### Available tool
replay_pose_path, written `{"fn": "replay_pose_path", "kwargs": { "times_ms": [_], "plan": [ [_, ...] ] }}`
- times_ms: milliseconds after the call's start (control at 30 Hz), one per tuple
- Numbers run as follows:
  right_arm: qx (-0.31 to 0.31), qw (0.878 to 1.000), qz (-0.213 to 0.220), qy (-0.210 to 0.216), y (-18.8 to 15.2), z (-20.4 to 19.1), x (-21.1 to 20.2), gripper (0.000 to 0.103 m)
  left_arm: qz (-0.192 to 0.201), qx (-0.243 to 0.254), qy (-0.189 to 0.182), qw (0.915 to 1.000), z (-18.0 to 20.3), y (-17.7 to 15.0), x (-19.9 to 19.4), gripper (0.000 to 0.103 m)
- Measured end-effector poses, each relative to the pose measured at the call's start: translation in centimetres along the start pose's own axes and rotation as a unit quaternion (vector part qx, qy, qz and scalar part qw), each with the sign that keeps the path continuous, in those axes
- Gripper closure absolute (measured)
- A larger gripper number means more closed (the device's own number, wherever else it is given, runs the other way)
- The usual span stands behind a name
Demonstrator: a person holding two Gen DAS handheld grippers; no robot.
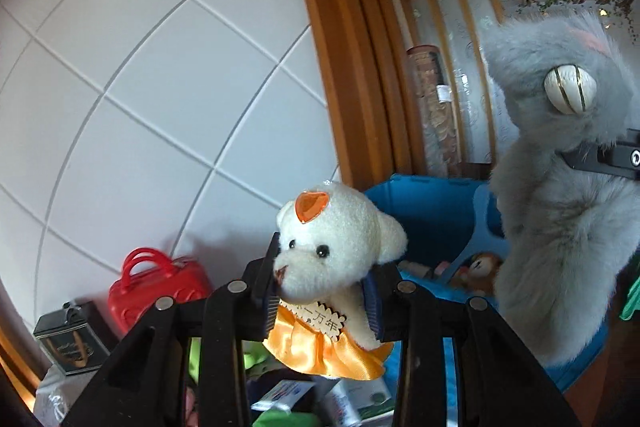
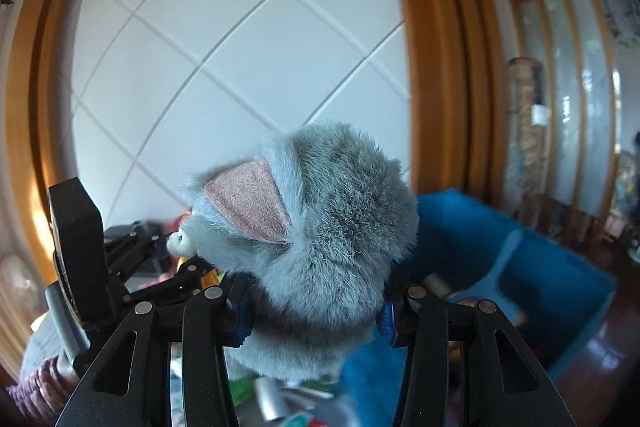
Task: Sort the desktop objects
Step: 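Carry the grey rabbit and white teddy bear into the blue crate and release both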
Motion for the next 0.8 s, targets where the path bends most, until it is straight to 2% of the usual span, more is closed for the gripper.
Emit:
{"fn": "replay_pose_path", "kwargs": {
  "times_ms": [133, 233, 333, 500, 533, 600, 633, 667, 733, 800],
  "plan": [
    [-0.003, 0.999, -0.006, -0.031, 0.8, 8.1, -0.6, 0.057, -0.005, 0.003, -0.027, 0.9996, 7.9, 2.5, 4.1, 0.069],
    [0.004, 0.999, -0.022, -0.042, 0.5, 13.8, 0.3, 0.057, -0.015, 0.01, -0.027, 0.9995, 12.4, 3.1, 6.7, 0.069],
    [0.008, 0.998, -0.042, -0.041, -0.3, 18.0, 1.9, 0.057, -0.033, 0.014, -0.015, 0.9992, 15.0, 3.1, 9.0, 0.069],
    [0.022, 0.997, -0.072, -0.024, -1.4, 21.8, 6.2, 0.056, -0.054, 0.02, 0.024, 0.9981, 16.2, 3.8, 12.8, 0.065],
    [0.028, 0.996, -0.079, -0.024, -1.4, 22.8, 7.4, 0.054, -0.057, 0.019, 0.028, 0.9978, 16.1, 4.0, 13.3, 0.062],
    [0.045, 0.994, -0.094, -0.025, -1.2, 24.4, 9.8, 0.042, -0.067, 0.014, 0.046, 0.9966, 15.7, 4.6, 14.6, 0.048],
    [0.049, 0.993, -0.105, -0.023, -1.2, 25.0, 11.0, 0.033, -0.067, 0.013, 0.053, 0.9962, 15.2, 4.8, 15.1, 0.027],
    [0.056, 0.992, -0.11, -0.025, -1.1, 25.7, 11.7, 0.031, -0.06, 0.013, 0.067, 0.9959, 14.9, 5.2, 15.2, 0.01],
    [0.073, 0.992, -0.105, -0.024, -0.8, 26.9, 12.2, 0.03, -0.036, 0.02, 0.09, 0.9951, 14.4, 6.0, 14.9, 0.001],
    [0.076, 0.993, -0.091, -0.022, 0.0, 27.3, 11.7, 0.021, -0.028, 0.027, 0.101, 0.9941, 14.1, 6.1, 14.6, 0.0]
  ]
}}
Point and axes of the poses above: each gripper's, at about its wrist camera, not at the fingertips, and x roughly the way its jaws point, z to its right, y to its top, the point moved 9 cm from there along x, roughly the way its jaws point, and after that the axes turned 9 degrees about -x, right-handed, at the moved point
